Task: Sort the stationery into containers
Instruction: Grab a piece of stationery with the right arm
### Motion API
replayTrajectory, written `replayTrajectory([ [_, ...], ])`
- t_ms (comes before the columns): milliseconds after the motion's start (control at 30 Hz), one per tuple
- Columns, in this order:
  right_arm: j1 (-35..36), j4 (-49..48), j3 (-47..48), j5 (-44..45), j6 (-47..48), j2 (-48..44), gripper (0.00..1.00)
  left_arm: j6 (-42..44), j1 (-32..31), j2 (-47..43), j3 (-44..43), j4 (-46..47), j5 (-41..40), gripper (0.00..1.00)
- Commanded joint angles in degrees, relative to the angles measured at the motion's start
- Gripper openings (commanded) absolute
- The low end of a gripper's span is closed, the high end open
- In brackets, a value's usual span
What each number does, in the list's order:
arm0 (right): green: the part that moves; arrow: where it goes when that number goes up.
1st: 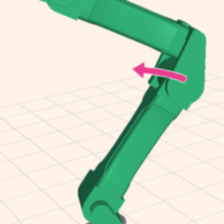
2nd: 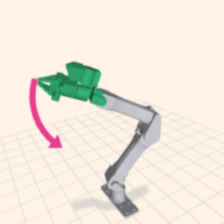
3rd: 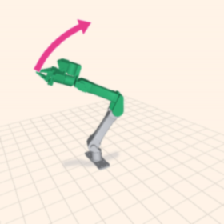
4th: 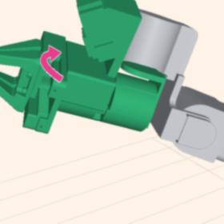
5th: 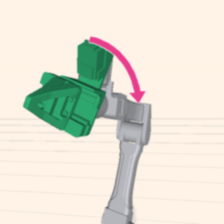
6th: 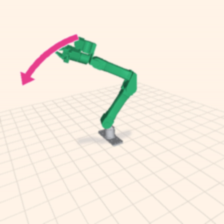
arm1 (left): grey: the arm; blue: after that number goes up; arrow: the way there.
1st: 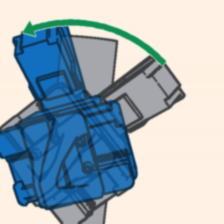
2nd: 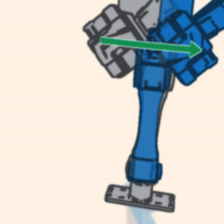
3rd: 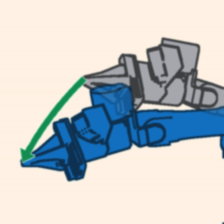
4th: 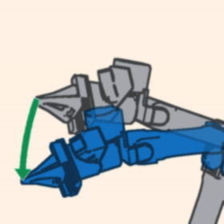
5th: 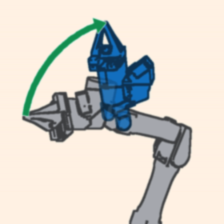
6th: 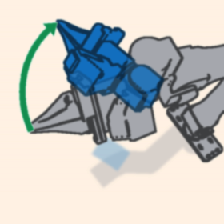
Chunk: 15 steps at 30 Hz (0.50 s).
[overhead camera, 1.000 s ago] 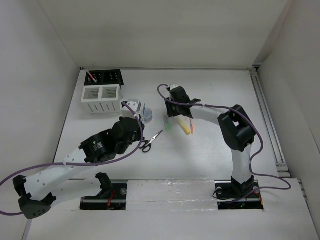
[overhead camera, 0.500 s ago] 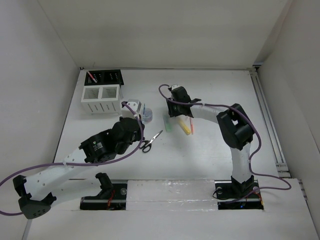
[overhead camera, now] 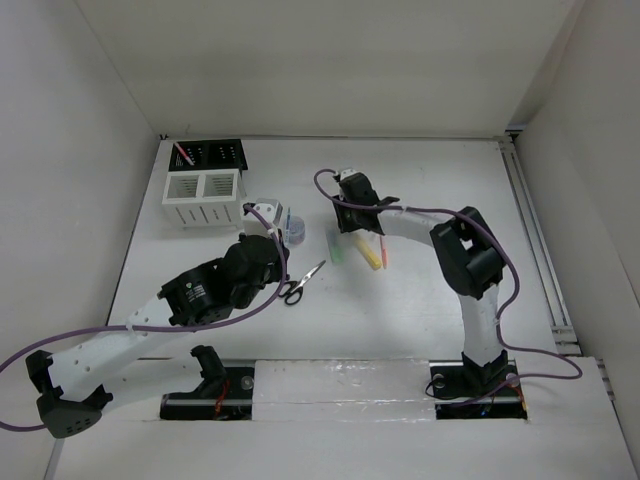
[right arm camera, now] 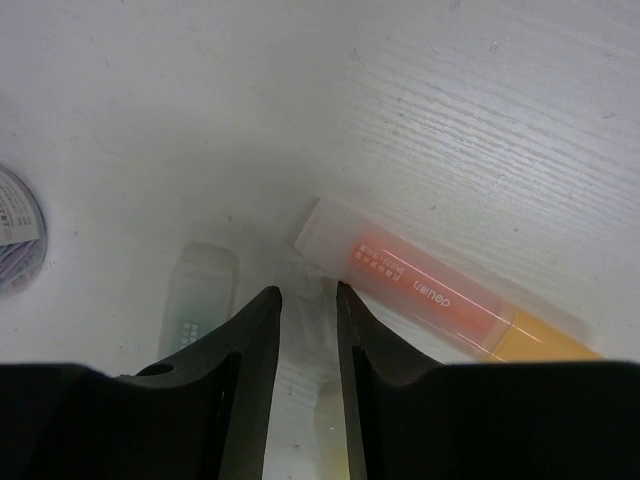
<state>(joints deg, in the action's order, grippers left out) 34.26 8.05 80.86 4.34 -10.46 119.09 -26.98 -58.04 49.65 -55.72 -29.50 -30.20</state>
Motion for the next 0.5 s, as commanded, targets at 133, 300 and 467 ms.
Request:
replayTrajectory([
  [133, 2.4, 2.1, 1.7, 4.0, 1.5, 1.7, 0.26, 0.4, 0.1, -0.4, 0.4, 1.1, -0.3, 0.0],
  [300, 3.5, 3.4, 1.7, 5.2, 1.0, 1.7, 0.07, 0.4, 0.1, -1.0, 0.4, 1.1, -0.3, 0.0],
  [467, 4.7, 3.9, 0.4, 3.9, 0.4, -0.7, 0.0, 0.4, 0.1, -1.5, 0.4, 1.1, -0.3, 0.0],
])
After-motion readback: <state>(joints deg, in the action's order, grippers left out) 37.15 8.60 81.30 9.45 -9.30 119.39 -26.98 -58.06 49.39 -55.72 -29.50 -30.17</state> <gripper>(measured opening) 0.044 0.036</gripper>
